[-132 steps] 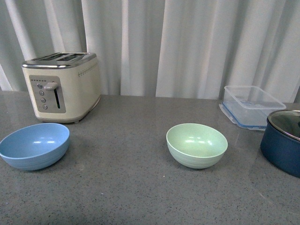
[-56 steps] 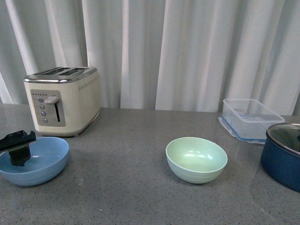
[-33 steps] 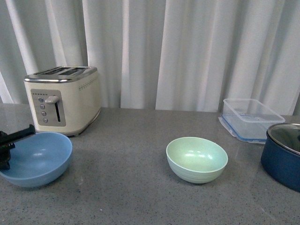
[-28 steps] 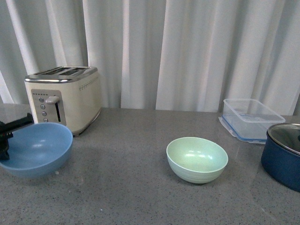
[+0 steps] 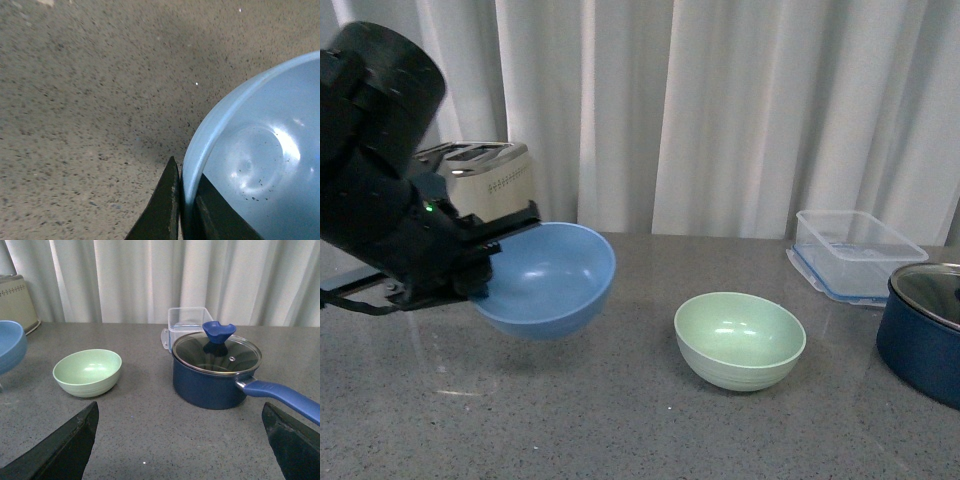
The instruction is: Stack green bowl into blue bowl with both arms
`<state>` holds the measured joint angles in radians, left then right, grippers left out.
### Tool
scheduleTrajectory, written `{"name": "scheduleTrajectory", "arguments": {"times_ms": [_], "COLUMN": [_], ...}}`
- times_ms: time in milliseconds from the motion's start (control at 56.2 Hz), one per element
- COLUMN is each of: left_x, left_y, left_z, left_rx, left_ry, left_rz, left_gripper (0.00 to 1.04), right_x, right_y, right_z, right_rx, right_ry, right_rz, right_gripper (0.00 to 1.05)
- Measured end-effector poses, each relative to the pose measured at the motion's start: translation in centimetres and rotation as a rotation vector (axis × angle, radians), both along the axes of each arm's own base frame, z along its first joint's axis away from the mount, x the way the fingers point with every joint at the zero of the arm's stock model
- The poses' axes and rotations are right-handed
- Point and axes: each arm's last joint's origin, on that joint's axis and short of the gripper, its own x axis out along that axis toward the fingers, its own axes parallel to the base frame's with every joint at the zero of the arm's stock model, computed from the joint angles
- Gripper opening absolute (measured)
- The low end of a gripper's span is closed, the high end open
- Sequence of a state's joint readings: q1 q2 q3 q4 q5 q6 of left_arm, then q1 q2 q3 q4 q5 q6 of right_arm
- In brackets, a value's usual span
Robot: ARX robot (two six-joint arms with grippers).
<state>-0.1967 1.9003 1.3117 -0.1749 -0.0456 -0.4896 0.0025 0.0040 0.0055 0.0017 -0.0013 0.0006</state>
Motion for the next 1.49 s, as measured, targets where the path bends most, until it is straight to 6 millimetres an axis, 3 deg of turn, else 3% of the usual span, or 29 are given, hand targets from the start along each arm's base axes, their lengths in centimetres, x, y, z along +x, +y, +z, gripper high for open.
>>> {"name": "scheduleTrajectory", "arguments": {"times_ms": [196,587,978,1138,1227,1369,1494], "left_x": [0.3,1.3,1.1,-1.0,-4.2,-9.7,-12.9], "left_y": [-2.3,-2.8,-2.8,-2.3,-1.7,0.1,2.0], "left_z": [-2.5,-4.7,-3.7,0.2,3.9,7.1,5.5], "left_rx": [0.005,0.010,-0.039,-0.062,-0.030,0.189,0.291], "left_ry": [0.060,0.117,0.071,-0.100,-0.324,-0.747,-0.832], "left_rz": [-0.037,-0.028,-0.060,-0.073,-0.101,-0.007,-0.015], "left_gripper": [0.03,0.04,0.62,0.87,1.00,0.81,0.59], "right_x": [0.0,0.0,0.0,0.0,0.0,0.0,0.0], "right_y": [0.0,0.0,0.0,0.0,0.0,0.0,0.0], "right_z": [0.0,0.0,0.0,0.0,0.0,0.0,0.0], "right_rx": [0.000,0.000,0.000,0.000,0.000,0.000,0.000], "right_ry": [0.000,0.000,0.000,0.000,0.000,0.000,0.000], "right_rz": [0.000,0.000,0.000,0.000,0.000,0.000,0.000], "right_gripper": [0.95,0.95,0.95,0.95,0.95,0.95,0.95]}}
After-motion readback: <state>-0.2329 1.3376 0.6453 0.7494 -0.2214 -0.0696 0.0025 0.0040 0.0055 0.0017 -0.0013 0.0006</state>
